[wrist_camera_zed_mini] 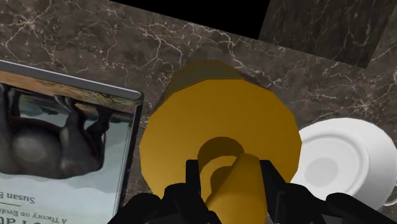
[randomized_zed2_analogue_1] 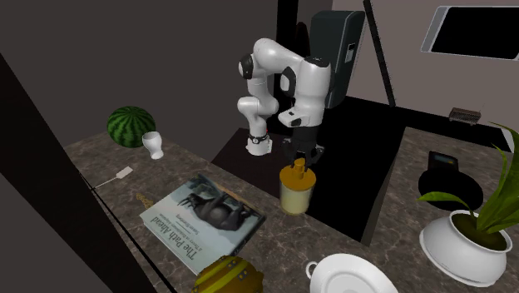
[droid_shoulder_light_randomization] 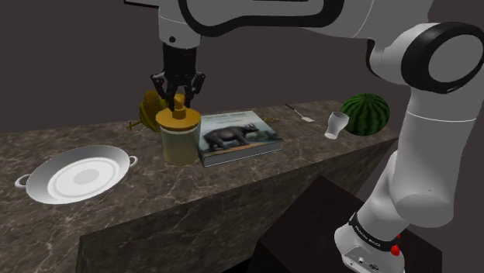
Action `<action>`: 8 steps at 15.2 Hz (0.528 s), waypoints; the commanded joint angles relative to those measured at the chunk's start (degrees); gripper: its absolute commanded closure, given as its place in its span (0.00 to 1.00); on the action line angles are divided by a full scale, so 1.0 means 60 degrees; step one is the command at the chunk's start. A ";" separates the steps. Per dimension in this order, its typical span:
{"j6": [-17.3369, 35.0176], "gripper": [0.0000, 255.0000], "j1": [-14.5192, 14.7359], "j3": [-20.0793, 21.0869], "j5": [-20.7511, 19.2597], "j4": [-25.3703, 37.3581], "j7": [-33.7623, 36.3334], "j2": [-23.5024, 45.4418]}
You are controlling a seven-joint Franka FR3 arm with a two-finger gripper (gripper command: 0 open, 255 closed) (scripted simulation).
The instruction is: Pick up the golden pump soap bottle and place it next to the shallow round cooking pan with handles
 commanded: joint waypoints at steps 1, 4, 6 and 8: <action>-0.0032 1.00 0.0356 0.0046 -0.0299 0.0649 0.0361 0.0686; -0.0257 1.00 0.0909 0.0023 -0.0698 0.1858 0.0727 0.1755; 0.0022 1.00 0.0870 0.0012 -0.0688 0.1537 0.0753 0.1715; 0.0292 1.00 0.0830 0.0007 -0.0688 0.1239 0.0782 0.1689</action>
